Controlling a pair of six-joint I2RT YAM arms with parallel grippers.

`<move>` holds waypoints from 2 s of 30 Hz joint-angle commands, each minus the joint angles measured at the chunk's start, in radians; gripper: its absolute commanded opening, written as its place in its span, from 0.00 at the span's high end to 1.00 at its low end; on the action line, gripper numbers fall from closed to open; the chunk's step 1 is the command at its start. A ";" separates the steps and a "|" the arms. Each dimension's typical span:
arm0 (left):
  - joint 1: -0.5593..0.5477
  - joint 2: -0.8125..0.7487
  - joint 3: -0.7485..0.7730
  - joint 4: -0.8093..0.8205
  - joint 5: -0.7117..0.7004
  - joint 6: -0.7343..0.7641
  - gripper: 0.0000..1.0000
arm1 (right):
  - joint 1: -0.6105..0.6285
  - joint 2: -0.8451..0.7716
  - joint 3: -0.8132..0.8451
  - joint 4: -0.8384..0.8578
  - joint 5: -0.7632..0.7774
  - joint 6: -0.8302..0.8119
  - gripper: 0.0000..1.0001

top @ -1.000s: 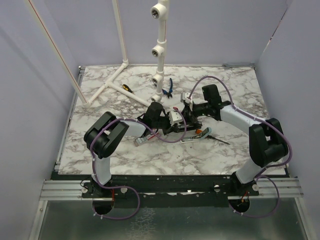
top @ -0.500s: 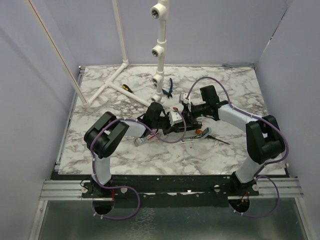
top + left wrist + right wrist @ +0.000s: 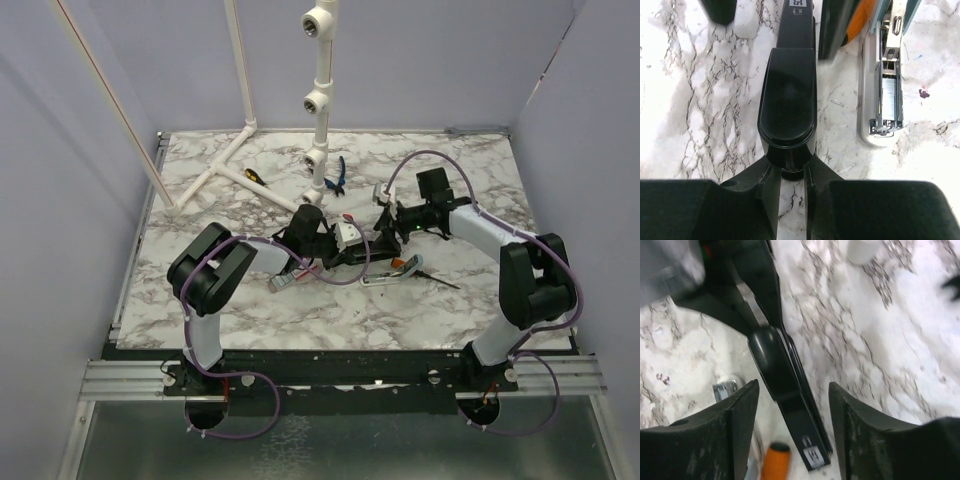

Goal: Load the staples into the stapler
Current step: Close the stapler at the center of the board, then open the stapler at the center of the board.

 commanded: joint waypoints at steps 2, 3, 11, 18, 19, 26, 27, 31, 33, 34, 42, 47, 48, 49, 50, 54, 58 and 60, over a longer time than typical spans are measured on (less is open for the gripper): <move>0.019 0.010 -0.017 -0.020 0.038 -0.007 1.00 | -0.082 -0.029 0.042 -0.193 0.016 -0.169 0.24; 0.019 0.011 -0.015 -0.021 0.041 -0.009 1.00 | -0.082 -0.022 0.051 -0.235 0.025 -0.212 0.17; 0.019 0.022 -0.010 -0.011 0.050 -0.020 1.00 | -0.037 0.002 0.052 -0.220 0.065 -0.258 0.08; 0.019 0.023 -0.014 -0.011 0.056 -0.018 1.00 | 0.040 0.068 0.086 -0.154 0.116 -0.227 0.13; 0.019 0.023 -0.014 -0.011 0.058 -0.018 1.00 | 0.051 0.081 0.096 -0.156 0.111 -0.226 0.15; 0.019 0.023 -0.021 -0.006 0.058 -0.016 1.00 | 0.069 0.133 0.138 -0.151 0.058 -0.209 0.28; 0.019 0.023 -0.020 -0.004 0.058 -0.017 1.00 | 0.071 0.138 0.142 -0.152 0.051 -0.206 0.30; 0.019 0.024 -0.023 0.001 0.059 -0.019 1.00 | 0.079 0.159 0.154 -0.168 0.045 -0.204 0.44; 0.019 0.025 -0.024 0.001 0.058 -0.020 1.00 | 0.080 0.162 0.155 -0.172 0.045 -0.200 0.54; 0.019 0.026 -0.024 0.001 0.059 -0.020 1.00 | 0.079 0.157 0.153 -0.170 0.046 -0.197 0.59; 0.024 0.026 -0.046 0.001 0.054 -0.019 1.00 | 0.032 0.034 0.093 -0.121 0.011 -0.176 0.82; 0.026 0.027 -0.053 0.004 0.052 -0.021 1.00 | -0.056 -0.019 0.063 -0.158 -0.061 -0.212 0.82; 0.026 0.028 -0.054 0.004 0.049 -0.022 1.00 | -0.076 -0.027 0.055 -0.164 -0.072 -0.220 0.82; 0.027 0.028 -0.055 0.004 0.046 -0.022 1.00 | -0.095 -0.035 0.046 -0.171 -0.081 -0.230 0.82; 0.027 0.026 -0.057 0.004 0.042 -0.022 1.00 | -0.114 -0.043 0.031 -0.173 -0.087 -0.241 0.82; 0.029 0.021 -0.058 0.004 0.022 -0.021 1.00 | -0.201 -0.071 -0.010 -0.173 -0.106 -0.276 0.82; 0.030 0.020 -0.060 0.004 0.015 -0.024 1.00 | -0.294 -0.073 -0.027 -0.193 -0.119 -0.320 0.82; 0.030 0.020 -0.063 0.004 0.012 -0.026 1.00 | -0.333 -0.077 -0.036 -0.200 -0.120 -0.343 0.82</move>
